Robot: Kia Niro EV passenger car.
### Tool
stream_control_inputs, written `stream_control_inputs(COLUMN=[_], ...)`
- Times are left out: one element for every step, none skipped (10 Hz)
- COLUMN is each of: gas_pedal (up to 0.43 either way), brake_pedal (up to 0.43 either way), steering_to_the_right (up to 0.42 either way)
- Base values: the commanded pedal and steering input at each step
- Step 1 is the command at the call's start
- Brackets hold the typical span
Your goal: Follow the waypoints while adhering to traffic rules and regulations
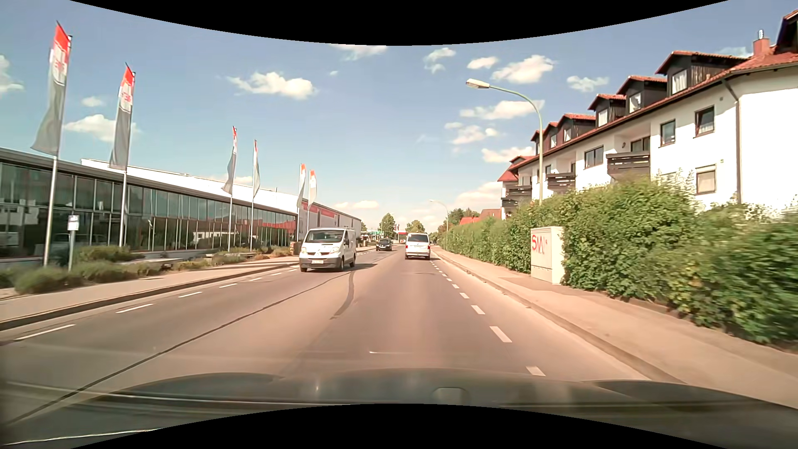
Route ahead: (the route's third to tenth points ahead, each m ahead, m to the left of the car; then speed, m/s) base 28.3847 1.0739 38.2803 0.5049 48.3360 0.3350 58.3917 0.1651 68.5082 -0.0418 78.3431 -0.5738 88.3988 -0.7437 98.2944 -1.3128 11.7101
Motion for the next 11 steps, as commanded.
stream_control_inputs(gas_pedal=[0.118,0.118,0.118,0.118,0.118,0.118,0.118,0.118,0.118,0.118,0.067], brake_pedal=[0.006,0.006,0.006,0.006,0.006,0.006,0.006,0.006,0.006,0.006,0.006], steering_to_the_right=[-0.004,-0.004,-0.004,-0.004,-0.004,-0.003,-0.004,-0.003,-0.003,-0.003,-0.003])
